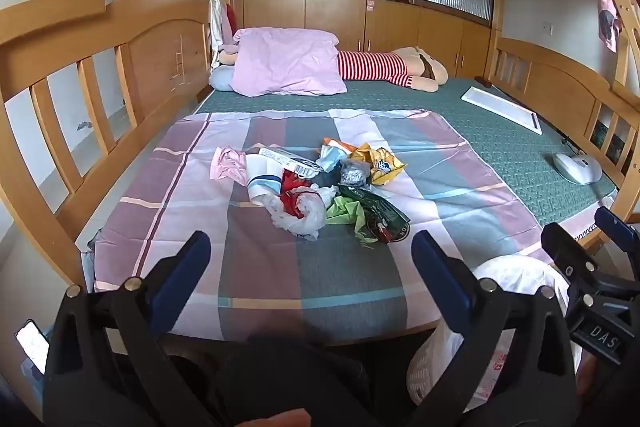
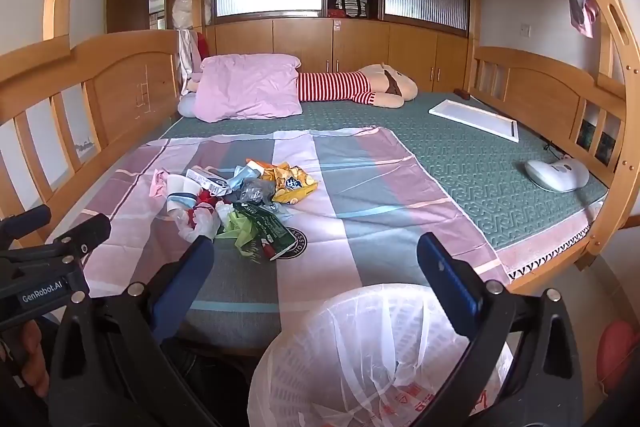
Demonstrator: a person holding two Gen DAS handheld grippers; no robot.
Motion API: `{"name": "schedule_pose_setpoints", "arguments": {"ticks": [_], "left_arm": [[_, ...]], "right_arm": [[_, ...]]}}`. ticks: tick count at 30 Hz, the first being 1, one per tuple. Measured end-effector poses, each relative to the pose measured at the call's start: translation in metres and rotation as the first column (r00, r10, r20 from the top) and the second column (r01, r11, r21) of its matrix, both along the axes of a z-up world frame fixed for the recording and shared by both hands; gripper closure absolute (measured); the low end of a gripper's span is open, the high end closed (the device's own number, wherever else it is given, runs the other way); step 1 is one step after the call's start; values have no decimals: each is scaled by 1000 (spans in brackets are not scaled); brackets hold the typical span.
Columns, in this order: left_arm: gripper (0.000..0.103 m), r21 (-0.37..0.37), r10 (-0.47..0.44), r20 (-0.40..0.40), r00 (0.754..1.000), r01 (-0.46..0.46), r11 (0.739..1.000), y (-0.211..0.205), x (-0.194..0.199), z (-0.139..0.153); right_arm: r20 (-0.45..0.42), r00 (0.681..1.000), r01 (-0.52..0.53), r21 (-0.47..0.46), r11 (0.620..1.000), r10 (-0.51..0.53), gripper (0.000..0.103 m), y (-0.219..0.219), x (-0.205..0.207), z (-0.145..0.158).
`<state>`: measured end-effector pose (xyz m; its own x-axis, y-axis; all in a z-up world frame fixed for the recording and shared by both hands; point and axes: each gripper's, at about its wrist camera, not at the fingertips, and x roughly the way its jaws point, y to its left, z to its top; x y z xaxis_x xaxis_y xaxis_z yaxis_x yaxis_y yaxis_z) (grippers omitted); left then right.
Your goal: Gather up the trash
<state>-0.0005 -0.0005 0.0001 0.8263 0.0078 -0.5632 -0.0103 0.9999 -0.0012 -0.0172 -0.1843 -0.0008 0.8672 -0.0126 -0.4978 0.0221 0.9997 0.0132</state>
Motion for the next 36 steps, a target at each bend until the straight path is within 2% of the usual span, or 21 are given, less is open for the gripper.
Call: {"name": "schedule_pose_setpoints", "arguments": {"ticks": [12,36], "left_arm": [[3,-7,7,-21,1000,-7,1000,-13,5,3],[3,-7,-26,-35,999,26,1000,-12,-3,-6]], "right_arm": [[6,1000,-1,-2,1000,1,3,-7,-8,3],[-6,1000,-11,6,1000,11,3,-3,-7,1]]}}
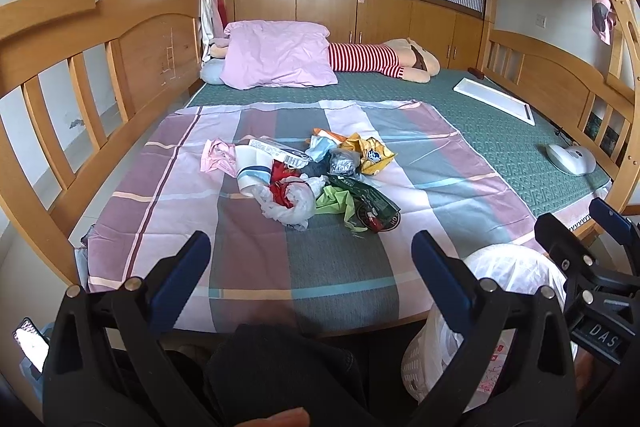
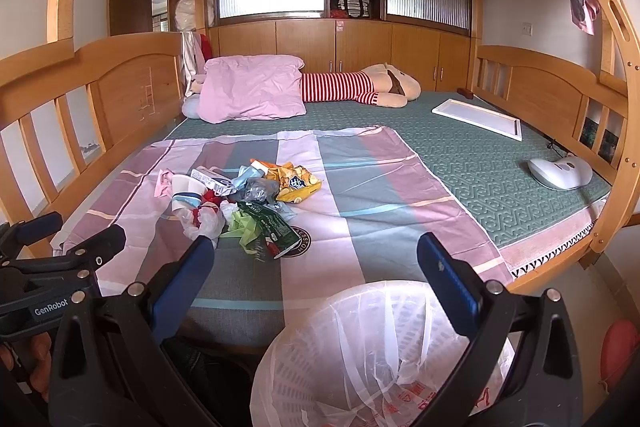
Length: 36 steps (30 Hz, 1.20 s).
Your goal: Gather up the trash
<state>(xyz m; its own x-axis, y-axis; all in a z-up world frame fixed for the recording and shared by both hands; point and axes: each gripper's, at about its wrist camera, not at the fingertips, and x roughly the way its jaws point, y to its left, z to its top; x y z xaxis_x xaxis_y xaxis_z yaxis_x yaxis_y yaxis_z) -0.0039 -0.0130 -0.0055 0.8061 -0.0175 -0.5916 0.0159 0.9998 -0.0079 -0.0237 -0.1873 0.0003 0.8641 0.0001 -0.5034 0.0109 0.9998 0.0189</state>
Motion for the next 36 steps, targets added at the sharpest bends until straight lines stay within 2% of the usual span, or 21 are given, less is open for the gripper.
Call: {"name": "schedule_pose_setpoints", "arguments": {"ticks": [36], "left_arm": [[3,5,-5,-3,1000,5,1000,-6,1,1]], "right_arm": [[1,1000,3,5,1000,-3,3,-6,1,4]]}}
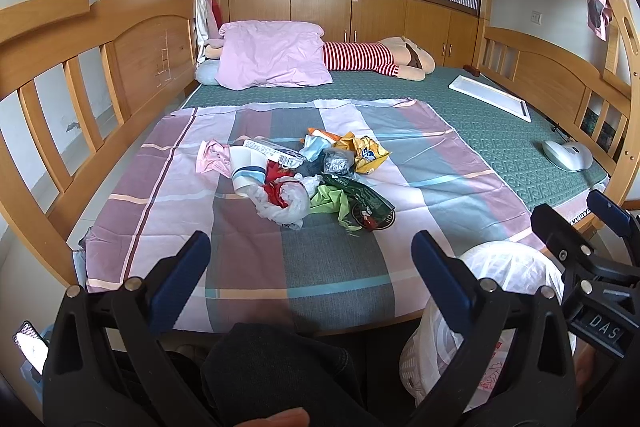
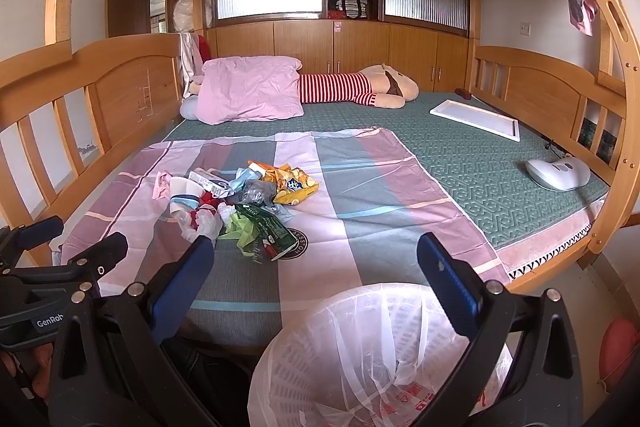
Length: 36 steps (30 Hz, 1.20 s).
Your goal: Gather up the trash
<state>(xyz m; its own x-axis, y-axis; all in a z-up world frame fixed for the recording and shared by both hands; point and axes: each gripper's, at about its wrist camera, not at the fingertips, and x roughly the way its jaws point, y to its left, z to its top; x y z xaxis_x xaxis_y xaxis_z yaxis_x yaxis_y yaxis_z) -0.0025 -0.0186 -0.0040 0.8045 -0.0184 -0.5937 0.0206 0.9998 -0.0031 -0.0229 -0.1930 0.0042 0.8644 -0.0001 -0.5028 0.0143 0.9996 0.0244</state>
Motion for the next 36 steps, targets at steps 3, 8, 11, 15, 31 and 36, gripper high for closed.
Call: {"name": "schedule_pose_setpoints", "arguments": {"ticks": [3,8,11,15,31,36], "left_arm": [[3,0,0,0,1000,0,1000,1,0,0],[3,-1,1,-1,1000,-1,1000,1,0,0],[3,-1,1,-4,1000,-1,1000,-5,0,0],[3,-1,0,-5,1000,0,1000,-7,0,0],[3,0,-3,-9,1000,3,1000,-11,-3,-3],[3,-2,-2,-12,1000,2,1000,-8,-3,-5]], "right_arm": [[1,1000,0,0,1000,0,3,0,0,0],[-1,1000,-1,2,1000,1,3,-1,1,1],[0,1000,0,1,1000,0,3,0,0,1],[-1,1000,0,1,1000,0,3,0,0,1],[-5,1000,0,4,1000,0,3,0,-1,-1],[-8,1000,-1,6,1000,1,3,-1,0,-2]]}}
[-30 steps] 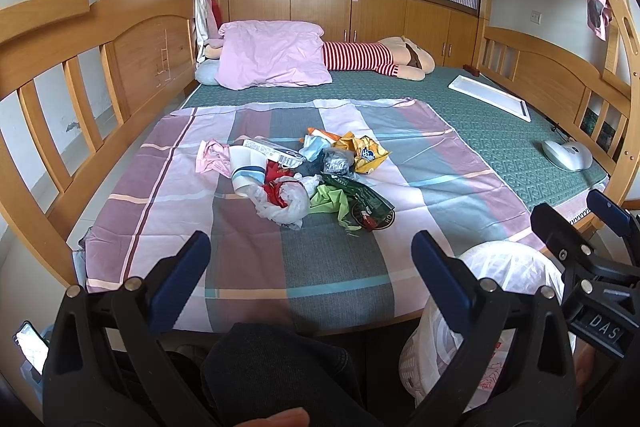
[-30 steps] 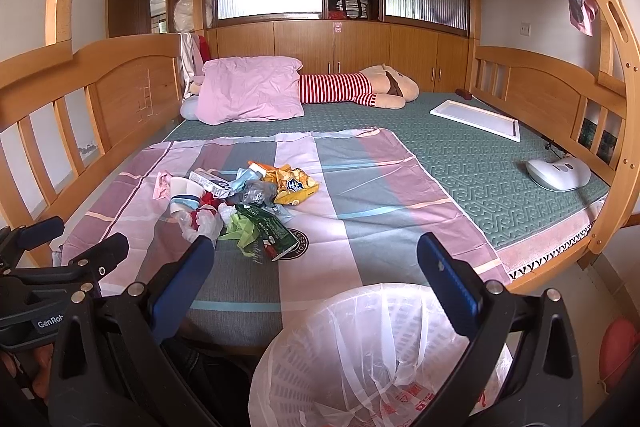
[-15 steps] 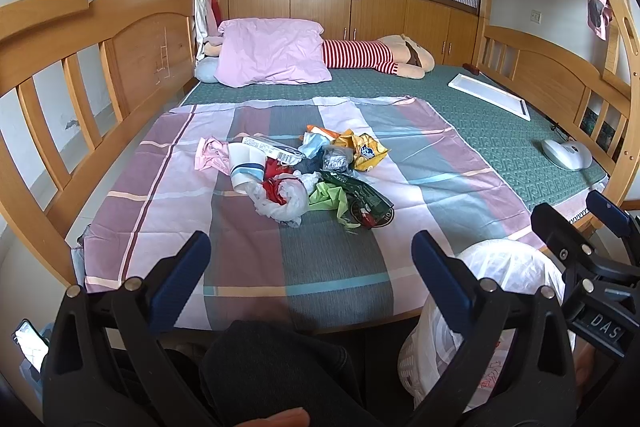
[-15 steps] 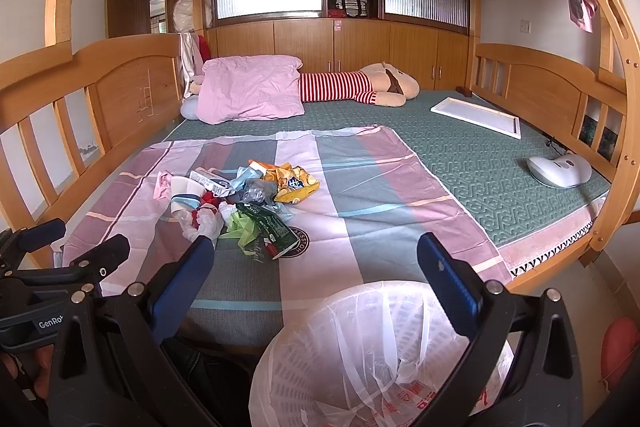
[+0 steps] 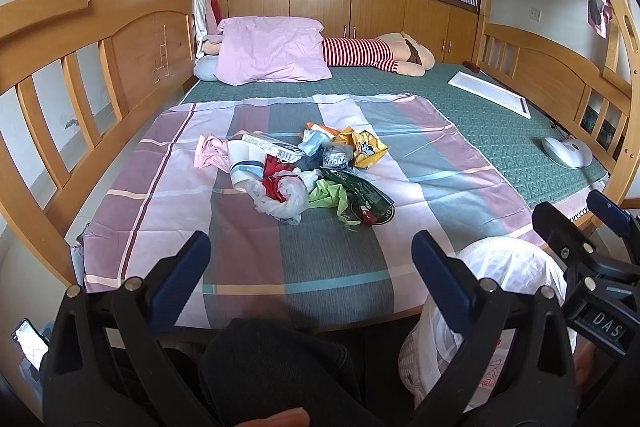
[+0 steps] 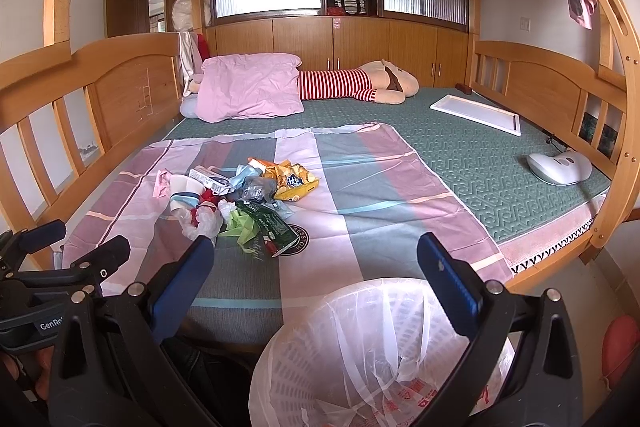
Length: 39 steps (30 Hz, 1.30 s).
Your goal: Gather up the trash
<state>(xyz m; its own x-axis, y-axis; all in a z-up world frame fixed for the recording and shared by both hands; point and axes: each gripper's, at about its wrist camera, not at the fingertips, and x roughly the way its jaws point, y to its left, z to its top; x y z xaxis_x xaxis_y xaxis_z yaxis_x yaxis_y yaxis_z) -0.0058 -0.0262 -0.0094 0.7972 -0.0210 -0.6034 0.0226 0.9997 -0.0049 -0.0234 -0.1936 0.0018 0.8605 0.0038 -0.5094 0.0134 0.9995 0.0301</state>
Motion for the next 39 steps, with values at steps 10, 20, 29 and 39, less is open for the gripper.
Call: {"name": "schedule_pose_setpoints", "arguments": {"ticks": [10,20,29,39], "left_arm": [[3,4,3,-13,1000,-2,1000,6,5,-5],[3,-74,31,25,999,-29,997,59,35,-19],[3,-88,210,-43,977,-213,973,188,142,-43],[4,-311,194,-287,938,-283,907,263,202,-95]], "right_arm": [[-13,1000,2,7,1000,-2,3,1,3,-7],[-59,998,-2,21,1000,3,3,5,30,-34],[-160,979,-89,214,973,125,16,53,102,-34],[-511,857,13,152,988,67,43,165,262,-124]]}}
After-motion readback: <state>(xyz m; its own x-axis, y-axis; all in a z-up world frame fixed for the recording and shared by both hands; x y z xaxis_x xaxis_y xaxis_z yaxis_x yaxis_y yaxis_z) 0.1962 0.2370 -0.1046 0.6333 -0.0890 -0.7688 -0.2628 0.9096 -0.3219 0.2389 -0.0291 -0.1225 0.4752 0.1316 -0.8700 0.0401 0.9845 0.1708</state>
